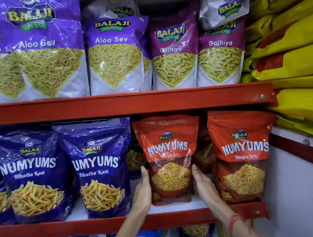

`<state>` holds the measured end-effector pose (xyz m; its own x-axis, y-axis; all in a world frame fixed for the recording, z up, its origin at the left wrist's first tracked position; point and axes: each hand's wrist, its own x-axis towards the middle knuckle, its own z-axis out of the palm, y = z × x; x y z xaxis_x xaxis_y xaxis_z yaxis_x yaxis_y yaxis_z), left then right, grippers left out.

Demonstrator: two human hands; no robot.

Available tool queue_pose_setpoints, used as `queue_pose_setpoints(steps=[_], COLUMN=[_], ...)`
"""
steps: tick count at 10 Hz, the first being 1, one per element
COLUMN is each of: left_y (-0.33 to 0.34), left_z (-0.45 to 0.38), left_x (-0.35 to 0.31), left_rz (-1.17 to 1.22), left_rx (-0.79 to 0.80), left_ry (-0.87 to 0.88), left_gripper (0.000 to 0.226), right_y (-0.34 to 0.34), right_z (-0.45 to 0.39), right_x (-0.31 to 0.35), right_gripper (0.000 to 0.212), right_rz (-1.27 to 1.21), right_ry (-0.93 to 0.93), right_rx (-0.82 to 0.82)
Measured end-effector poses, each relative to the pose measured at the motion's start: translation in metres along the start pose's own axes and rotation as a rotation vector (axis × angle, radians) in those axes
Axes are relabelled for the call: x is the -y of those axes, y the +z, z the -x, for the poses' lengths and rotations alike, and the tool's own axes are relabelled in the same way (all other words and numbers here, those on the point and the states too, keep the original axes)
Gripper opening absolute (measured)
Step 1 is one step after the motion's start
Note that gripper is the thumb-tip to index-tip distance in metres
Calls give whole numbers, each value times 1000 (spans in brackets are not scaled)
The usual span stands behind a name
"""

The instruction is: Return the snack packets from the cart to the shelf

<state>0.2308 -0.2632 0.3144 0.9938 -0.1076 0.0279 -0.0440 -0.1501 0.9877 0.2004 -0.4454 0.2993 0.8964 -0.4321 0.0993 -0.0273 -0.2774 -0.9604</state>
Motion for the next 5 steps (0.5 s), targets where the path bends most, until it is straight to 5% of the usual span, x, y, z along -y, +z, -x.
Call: queue_pose_setpoints(steps=[3, 4, 5], left_y=[-15, -25, -47], left_z=[45, 63, 82], left_x=[3, -6, -29], left_rz=[-105, -254, -286], left_rx=[182, 111, -210], left_ry=[76, 187, 483], left_gripper=[90, 70, 46], right_y=[-20, -21, -43], right_z=[51, 64, 82], right_x=[-1, 13, 51], right_gripper=[66, 53, 34], right_rz=[152, 266, 268], right_ry=[-93, -131, -319], right_rx=[-16, -71, -280])
